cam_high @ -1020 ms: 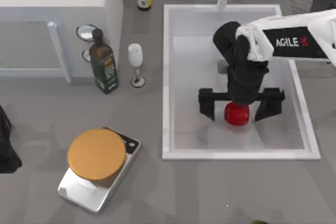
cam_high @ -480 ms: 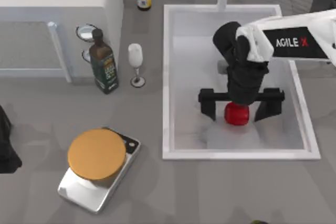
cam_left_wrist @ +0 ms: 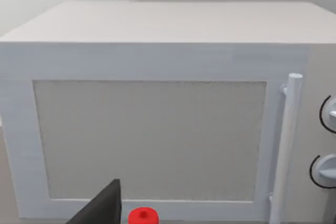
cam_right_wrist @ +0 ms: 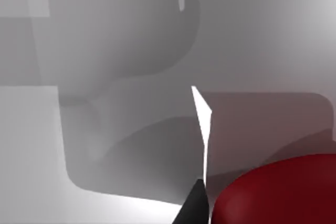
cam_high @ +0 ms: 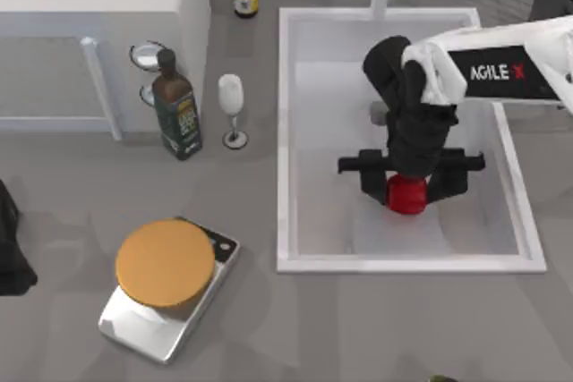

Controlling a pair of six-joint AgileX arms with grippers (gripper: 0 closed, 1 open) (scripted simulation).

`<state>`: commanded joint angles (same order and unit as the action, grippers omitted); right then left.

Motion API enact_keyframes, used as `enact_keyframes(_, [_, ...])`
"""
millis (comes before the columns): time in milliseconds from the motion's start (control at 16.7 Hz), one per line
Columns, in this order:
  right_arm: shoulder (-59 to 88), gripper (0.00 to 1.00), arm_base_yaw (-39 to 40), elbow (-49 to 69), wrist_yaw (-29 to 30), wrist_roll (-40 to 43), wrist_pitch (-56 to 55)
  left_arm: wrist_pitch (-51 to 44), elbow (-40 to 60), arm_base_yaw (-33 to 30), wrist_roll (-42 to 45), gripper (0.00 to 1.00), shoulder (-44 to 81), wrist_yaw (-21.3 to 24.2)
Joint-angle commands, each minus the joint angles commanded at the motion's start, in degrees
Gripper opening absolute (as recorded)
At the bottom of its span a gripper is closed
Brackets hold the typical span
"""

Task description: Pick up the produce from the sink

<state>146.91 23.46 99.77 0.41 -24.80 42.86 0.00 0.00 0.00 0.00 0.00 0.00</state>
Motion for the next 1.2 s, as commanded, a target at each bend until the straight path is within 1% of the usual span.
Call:
enact_keyframes(60, [0.0, 0.02, 0.0, 0.0, 0.0, 0.0, 0.0, 0.0, 0.0, 0.0, 0.0, 1.0, 0.0, 0.0])
enact_keyframes(120, [0.0, 0.0, 0.0, 0.0, 0.0, 0.0, 0.0, 0.0, 0.0, 0.0, 0.0, 1.0, 0.0, 0.0])
enact_keyframes(540, [0.0, 0.0, 0.0, 0.0, 0.0, 0.0, 0.0, 0.0, 0.0, 0.0, 0.0, 1.0, 0.0, 0.0])
enact_keyframes(600, [-3.4, 0.0, -0.2, 0.7, 1.1, 0.5, 1.5, 0.0, 0.0, 0.0, 0.0, 1.0, 0.0, 0.0])
enact_keyframes(780, [-3.0, 0.0, -0.1, 2.7, 1.2, 0.5, 3.5, 0.0, 0.0, 0.0, 0.0, 1.0, 0.0, 0.0])
enact_keyframes(960, [-1.7, 0.0, 0.0, 10.3, 1.2, 0.4, 10.7, 0.0, 0.0, 0.0, 0.0, 1.0, 0.0, 0.0])
enact_keyframes(1200, [-0.2, 0.0, 0.0, 28.5, 1.2, 0.3, 27.9, 0.0, 0.0, 0.0, 0.0, 1.0, 0.0, 0.0])
